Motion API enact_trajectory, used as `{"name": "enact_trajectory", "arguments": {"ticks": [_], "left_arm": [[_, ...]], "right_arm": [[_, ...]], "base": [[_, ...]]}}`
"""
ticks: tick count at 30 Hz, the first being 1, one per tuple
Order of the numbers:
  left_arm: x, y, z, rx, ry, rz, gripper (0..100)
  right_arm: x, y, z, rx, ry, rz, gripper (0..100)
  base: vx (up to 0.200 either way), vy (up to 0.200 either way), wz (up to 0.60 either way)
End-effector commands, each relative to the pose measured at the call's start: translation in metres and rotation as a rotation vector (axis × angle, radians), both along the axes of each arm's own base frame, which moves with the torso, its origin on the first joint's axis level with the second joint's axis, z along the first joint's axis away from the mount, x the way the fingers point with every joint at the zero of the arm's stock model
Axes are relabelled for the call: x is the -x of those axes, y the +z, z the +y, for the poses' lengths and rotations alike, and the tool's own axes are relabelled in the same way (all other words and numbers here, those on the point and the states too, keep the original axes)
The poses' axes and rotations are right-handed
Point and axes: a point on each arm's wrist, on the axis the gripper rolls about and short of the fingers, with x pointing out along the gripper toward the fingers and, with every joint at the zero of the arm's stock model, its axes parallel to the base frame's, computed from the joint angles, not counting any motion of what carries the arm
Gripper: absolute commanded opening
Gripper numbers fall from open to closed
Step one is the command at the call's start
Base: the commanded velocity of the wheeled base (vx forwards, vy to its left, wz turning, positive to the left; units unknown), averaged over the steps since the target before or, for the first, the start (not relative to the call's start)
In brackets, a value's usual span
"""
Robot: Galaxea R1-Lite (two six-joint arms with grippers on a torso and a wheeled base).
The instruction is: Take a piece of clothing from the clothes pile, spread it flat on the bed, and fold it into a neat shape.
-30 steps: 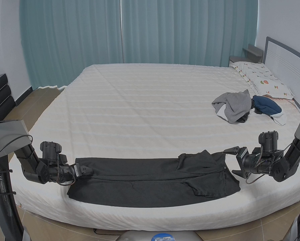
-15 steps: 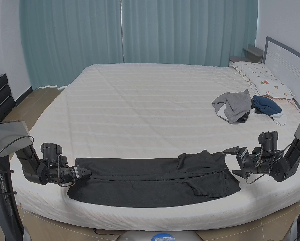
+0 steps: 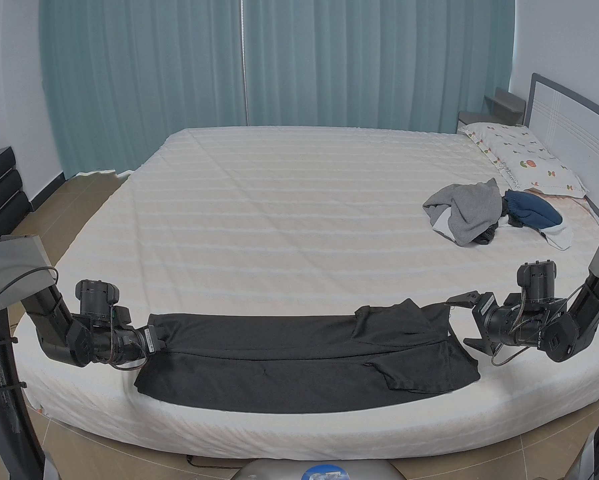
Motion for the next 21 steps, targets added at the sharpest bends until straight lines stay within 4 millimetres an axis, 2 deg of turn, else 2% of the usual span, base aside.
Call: {"name": "enact_trajectory", "arguments": {"ticks": [1,6,9,12,18,21], "left_arm": [[0.0,0.012,-0.001,0.007,0.007,-0.035,0],[-0.001,0.013,-0.004,0.019,0.01,-0.033,0],[-0.001,0.011,-0.004,0.02,0.012,-0.028,0],[-0.001,0.011,-0.004,0.019,0.01,-0.029,0],[-0.005,0.013,-0.004,0.034,0.026,-0.038,0],[-0.014,0.021,-0.01,0.112,0.086,-0.049,0]], "right_arm": [[0.0,0.0,0.0,0.0,0.0,-0.001,100],[0.0,0.001,0.0,-0.001,0.0,-0.003,100],[0.0,0.001,0.0,-0.001,0.0,-0.003,100],[0.0,0.001,0.0,-0.001,0.0,-0.004,100],[0.0,0.001,0.0,-0.001,0.0,-0.004,100],[0.0,0.002,0.0,-0.001,0.0,-0.009,100]], "base": [[0.0,0.0,0.0],[0.0,0.0,0.0],[-0.2,0.0,0.0],[-0.2,0.2,0.0],[0.0,0.0,0.0],[0.0,0.0,0.0]]}}
